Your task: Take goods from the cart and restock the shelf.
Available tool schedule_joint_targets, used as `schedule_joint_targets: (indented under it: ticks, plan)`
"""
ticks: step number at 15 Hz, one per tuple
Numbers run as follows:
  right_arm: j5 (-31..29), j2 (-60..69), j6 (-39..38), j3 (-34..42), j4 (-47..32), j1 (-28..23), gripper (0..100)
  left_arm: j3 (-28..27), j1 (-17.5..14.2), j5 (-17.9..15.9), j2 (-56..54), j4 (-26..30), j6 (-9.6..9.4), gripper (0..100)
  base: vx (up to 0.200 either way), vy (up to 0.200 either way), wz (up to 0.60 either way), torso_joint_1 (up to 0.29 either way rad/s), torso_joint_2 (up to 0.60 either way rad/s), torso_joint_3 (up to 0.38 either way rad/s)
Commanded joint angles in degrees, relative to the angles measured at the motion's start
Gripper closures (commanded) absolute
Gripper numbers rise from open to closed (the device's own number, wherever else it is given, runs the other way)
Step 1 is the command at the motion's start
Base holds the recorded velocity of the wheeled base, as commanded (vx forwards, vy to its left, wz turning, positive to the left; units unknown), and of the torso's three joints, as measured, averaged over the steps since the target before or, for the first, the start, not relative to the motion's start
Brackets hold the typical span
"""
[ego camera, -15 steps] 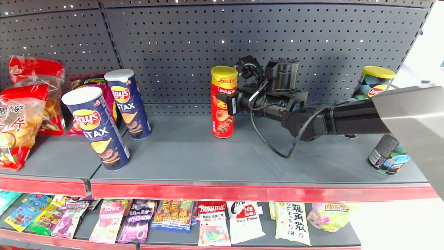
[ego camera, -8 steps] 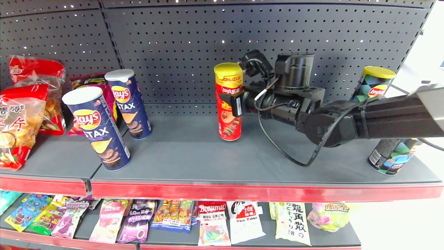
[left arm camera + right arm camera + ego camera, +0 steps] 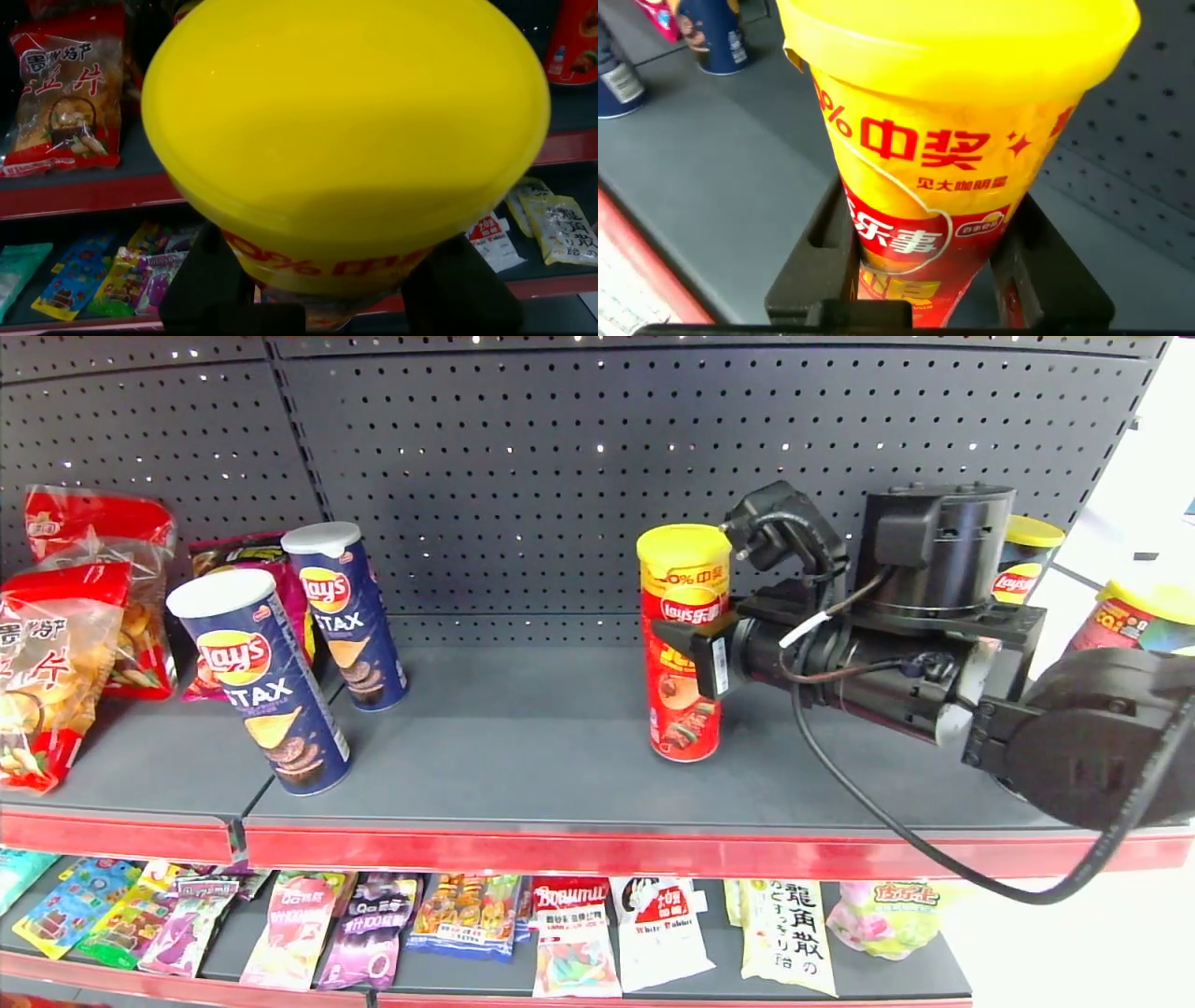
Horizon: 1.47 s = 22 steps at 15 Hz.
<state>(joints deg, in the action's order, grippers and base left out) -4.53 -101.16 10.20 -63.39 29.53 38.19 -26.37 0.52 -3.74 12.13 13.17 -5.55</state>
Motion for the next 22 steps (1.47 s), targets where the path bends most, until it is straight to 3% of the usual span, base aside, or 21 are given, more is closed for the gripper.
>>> schedule_joint_targets:
  ticks: [1,4,7,13,22]
  plan:
    - [-0.12,4.04,-0.27,3.54,1.41,0.39,100,0.18,0.00,0.05,0.00,0.02,0.01,100,0.000,0.000,0.00,0.000,0.00,0.000]
    - [-0.21,3.77,-0.36,6.35,5.28,1.01,100,0.35,0.00,0.05,0.09,0.11,0.01,100,0.000,0.000,0.00,0.000,0.00,0.000]
    - [-3.02,3.60,-5.11,9.25,6.33,4.26,100,0.26,0.00,0.05,0.09,0.11,0.01,100,0.000,0.000,0.00,0.000,0.00,0.000]
    - [-2.85,4.13,-5.28,14.17,8.18,5.14,100,0.26,0.00,0.05,0.00,0.02,0.01,100,0.000,0.000,0.00,0.000,0.00,0.000]
    - [-2.67,4.48,-5.19,14.26,10.29,5.05,100,0.26,0.00,0.05,-0.18,0.02,0.01,100,0.000,0.000,0.00,0.000,0.00,0.000]
